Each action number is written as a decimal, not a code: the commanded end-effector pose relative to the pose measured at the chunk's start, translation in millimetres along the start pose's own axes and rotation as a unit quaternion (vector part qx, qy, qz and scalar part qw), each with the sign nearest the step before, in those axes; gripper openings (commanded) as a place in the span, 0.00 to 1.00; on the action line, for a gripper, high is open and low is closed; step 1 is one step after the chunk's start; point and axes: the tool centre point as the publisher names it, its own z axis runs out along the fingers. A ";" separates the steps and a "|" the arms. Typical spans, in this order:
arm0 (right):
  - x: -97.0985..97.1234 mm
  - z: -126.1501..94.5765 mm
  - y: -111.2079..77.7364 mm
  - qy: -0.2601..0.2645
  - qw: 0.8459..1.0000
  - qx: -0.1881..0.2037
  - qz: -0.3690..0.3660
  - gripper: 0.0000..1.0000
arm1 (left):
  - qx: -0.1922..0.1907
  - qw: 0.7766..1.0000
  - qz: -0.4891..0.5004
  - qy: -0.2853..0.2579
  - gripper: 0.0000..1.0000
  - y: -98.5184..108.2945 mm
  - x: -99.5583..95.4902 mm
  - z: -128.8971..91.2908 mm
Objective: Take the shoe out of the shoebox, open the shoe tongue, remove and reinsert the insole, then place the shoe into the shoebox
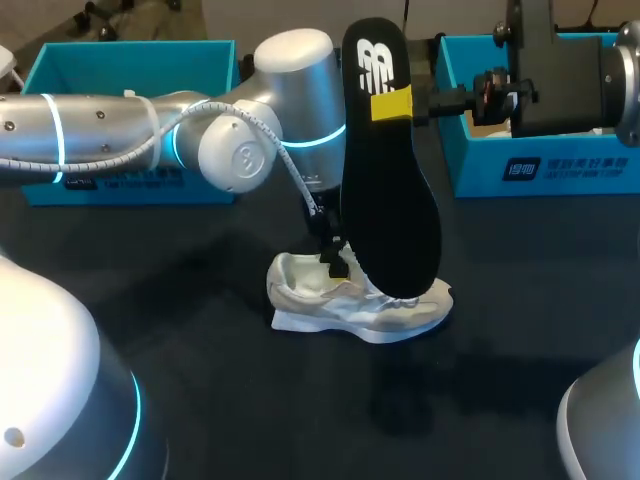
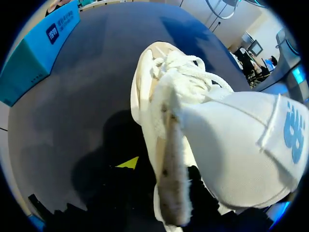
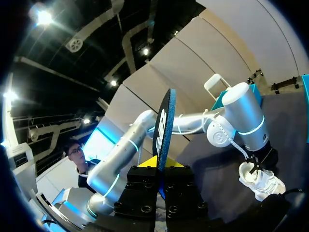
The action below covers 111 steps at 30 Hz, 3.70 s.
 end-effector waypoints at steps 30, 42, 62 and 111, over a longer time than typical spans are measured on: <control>-0.2 3.9 1.9 -0.001 1.000 0.001 0.001 0.00 | -0.026 0.946 0.283 0.156 0.00 -14.5 -1.3 -49.6; -0.2 3.9 1.9 -0.001 1.000 0.001 0.001 0.00 | -0.077 0.862 0.488 0.112 0.00 -18.3 2.7 -69.5; -0.2 3.9 1.9 -0.001 1.000 0.001 0.001 0.00 | -0.081 0.849 0.514 0.090 0.00 -19.3 4.8 -76.7; -0.2 3.9 1.9 -0.001 1.000 0.001 0.001 0.00 | -0.147 0.779 0.576 0.201 0.00 -10.4 16.8 -14.6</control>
